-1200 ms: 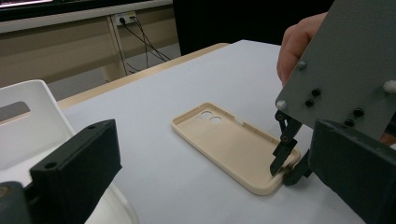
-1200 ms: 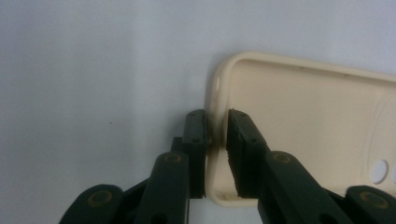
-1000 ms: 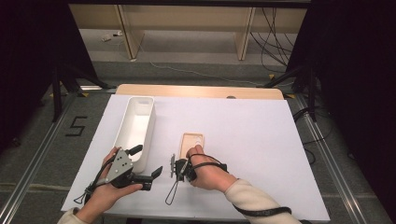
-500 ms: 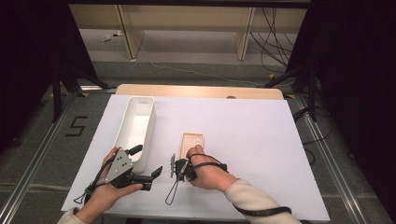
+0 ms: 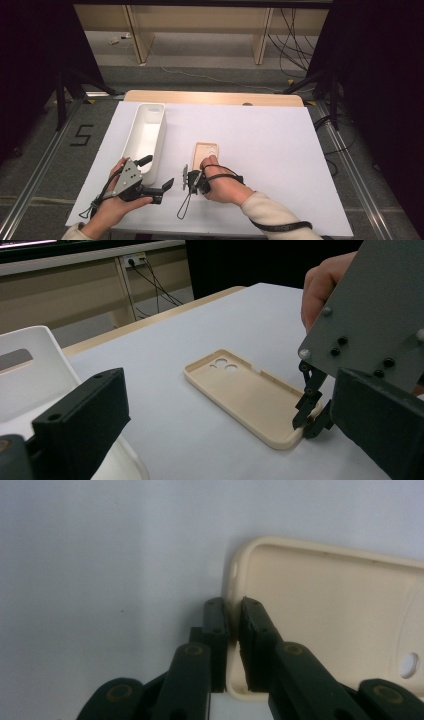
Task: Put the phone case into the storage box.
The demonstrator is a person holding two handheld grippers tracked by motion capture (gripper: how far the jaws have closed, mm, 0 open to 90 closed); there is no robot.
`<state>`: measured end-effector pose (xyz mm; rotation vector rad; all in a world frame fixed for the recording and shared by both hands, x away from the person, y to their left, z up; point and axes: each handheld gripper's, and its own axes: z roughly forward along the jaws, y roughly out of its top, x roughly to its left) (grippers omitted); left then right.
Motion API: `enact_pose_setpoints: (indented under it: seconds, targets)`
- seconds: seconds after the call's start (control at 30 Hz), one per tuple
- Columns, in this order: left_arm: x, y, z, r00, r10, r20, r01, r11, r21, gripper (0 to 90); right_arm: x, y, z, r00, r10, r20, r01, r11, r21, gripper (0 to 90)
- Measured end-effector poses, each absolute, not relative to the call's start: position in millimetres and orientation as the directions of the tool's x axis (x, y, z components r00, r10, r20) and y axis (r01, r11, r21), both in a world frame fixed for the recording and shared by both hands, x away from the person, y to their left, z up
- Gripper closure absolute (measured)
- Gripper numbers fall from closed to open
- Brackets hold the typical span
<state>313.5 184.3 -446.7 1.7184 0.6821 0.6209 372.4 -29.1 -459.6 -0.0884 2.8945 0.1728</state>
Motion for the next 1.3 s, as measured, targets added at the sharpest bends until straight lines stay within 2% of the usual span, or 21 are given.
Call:
enact_pose_setpoints:
  seconds: [0.17,0.23,0.3,0.4,0.63,0.93,0.97,1.03,1.3]
  targets:
    - [313.5,184.5,-446.7,0.693,0.718,0.059,0.127,-0.203,0.971,2.0,372.4,-29.2,-460.1,-0.97,-0.049,-0.237,-0.078,0.99,0.116,83.3]
    - [313.6,184.7,-446.5,0.693,0.718,0.061,0.126,-0.204,0.971,2.0,374.9,-29.6,-462.9,-0.966,-0.077,-0.245,-0.117,0.981,0.155,83.4]
    - [313.6,184.8,-446.5,0.694,0.718,0.062,0.125,-0.205,0.971,2.0,374.4,-29.3,-460.2,-0.962,-0.08,-0.261,-0.116,0.986,0.124,83.4]
    - [313.5,184.6,-446.5,0.694,0.717,0.062,0.125,-0.205,0.971,2.0,374.2,-29.3,-460.3,-0.962,-0.081,-0.261,-0.116,0.985,0.125,83.8]
    - [313.5,184.6,-446.5,0.694,0.718,0.061,0.126,-0.204,0.971,2.0,372.1,-29.9,-459.4,-0.967,-0.05,-0.25,-0.084,0.988,0.127,85.1]
    - [313.4,184.5,-446.6,0.694,0.718,0.059,0.127,-0.202,0.971,2.0,373.3,-31.0,-459.0,-0.97,-0.046,-0.239,-0.08,0.988,0.135,86.1]
    - [313.5,184.7,-446.6,0.694,0.717,0.061,0.126,-0.204,0.971,2.0,374.9,-31.4,-459.5,-0.967,-0.065,-0.247,-0.102,0.985,0.138,86.3]
    - [313.4,184.8,-446.5,0.694,0.717,0.061,0.126,-0.204,0.971,2.0,373.2,-31.4,-458.7,-0.971,-0.033,-0.238,-0.068,0.988,0.139,86.7]
    - [313.6,185.0,-446.5,0.695,0.716,0.061,0.124,-0.202,0.971,2.0,374.3,-32.6,-457.4,-0.974,-0.024,-0.224,-0.06,0.986,0.154,87.6]
